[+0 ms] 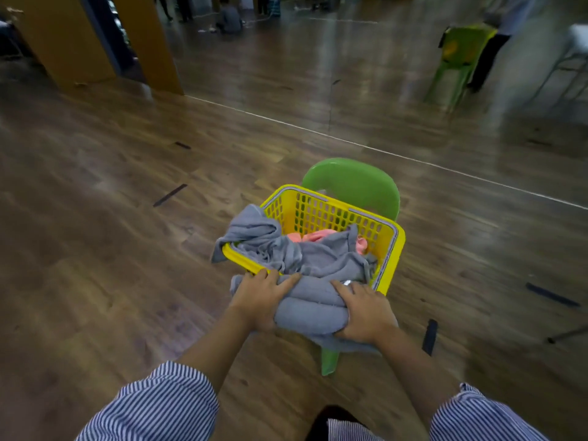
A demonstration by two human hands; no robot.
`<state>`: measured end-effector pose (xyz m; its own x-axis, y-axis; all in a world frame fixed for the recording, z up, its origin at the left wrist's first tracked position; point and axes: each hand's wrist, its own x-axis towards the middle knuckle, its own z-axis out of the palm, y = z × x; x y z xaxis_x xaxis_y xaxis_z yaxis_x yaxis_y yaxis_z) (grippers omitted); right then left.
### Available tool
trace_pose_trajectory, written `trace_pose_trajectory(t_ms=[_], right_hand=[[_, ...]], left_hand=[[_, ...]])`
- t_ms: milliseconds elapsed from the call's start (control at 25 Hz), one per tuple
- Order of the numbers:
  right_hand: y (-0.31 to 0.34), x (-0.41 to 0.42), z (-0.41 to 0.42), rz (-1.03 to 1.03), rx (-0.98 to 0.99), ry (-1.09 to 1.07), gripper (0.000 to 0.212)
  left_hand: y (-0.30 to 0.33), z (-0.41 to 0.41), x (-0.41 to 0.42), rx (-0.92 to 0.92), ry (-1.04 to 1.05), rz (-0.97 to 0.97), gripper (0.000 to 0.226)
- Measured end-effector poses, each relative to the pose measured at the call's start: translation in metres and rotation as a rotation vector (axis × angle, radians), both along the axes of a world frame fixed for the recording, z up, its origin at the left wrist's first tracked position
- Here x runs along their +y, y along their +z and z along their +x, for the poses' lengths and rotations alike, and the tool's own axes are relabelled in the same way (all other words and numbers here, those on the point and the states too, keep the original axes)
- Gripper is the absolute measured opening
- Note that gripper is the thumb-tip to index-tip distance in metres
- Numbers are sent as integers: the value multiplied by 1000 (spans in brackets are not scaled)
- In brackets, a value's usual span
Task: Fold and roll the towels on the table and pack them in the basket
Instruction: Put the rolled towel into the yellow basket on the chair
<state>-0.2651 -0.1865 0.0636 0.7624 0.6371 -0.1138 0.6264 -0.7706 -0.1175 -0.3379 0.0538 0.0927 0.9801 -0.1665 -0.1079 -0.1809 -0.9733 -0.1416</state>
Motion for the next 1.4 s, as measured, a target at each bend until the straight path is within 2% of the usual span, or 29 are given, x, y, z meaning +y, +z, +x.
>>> trace_pose_trajectory(t_ms=[240,400,720,1000,1120,1240,1400], right_hand=[[-10,19,85,2,-35,-45,98],[-15,37,138,-23,39,-130,92],[-33,52,181,-108,118,-216,93],[-19,74,250,-134,0,-359,105],[-18,89,283,-140,-16,-417,101],[-40,100,308,-140,-8,-446,90],[-102,108,318,-132,37,-429,97]], left_hand=[[-17,94,22,63,-1,-41,117],[-20,153,38,75,1,-2,114],[-48,210,54,125,-81,-2,107],[-49,312,79,10,-213,-43,108],[-55,359,90,-26,-253,-68,111],[-82,393,99,0,-262,-70,111],[-145,408,111,75,-285,-128,103]])
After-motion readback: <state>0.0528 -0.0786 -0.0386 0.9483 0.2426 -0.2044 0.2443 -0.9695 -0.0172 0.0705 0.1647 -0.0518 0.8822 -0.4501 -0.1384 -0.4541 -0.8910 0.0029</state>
